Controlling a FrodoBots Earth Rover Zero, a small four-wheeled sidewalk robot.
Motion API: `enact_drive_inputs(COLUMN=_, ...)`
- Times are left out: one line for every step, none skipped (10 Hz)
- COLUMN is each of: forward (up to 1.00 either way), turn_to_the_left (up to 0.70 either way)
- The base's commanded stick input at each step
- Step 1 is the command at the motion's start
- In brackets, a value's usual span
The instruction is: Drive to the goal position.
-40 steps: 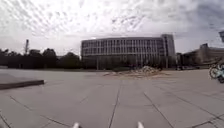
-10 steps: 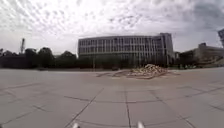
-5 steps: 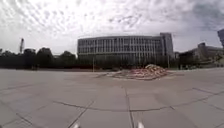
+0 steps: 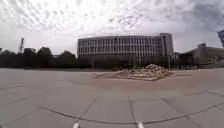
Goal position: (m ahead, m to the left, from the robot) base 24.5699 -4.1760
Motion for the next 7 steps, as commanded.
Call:
enact_drive_inputs(forward=0.7, turn_to_the_left=0.0)
enact_drive_inputs(forward=0.7, turn_to_the_left=0.0)
enact_drive_inputs(forward=0.7, turn_to_the_left=0.0)
enact_drive_inputs(forward=0.7, turn_to_the_left=0.0)
enact_drive_inputs(forward=0.7, turn_to_the_left=0.0)
enact_drive_inputs(forward=0.7, turn_to_the_left=0.0)
enact_drive_inputs(forward=0.7, turn_to_the_left=0.0)
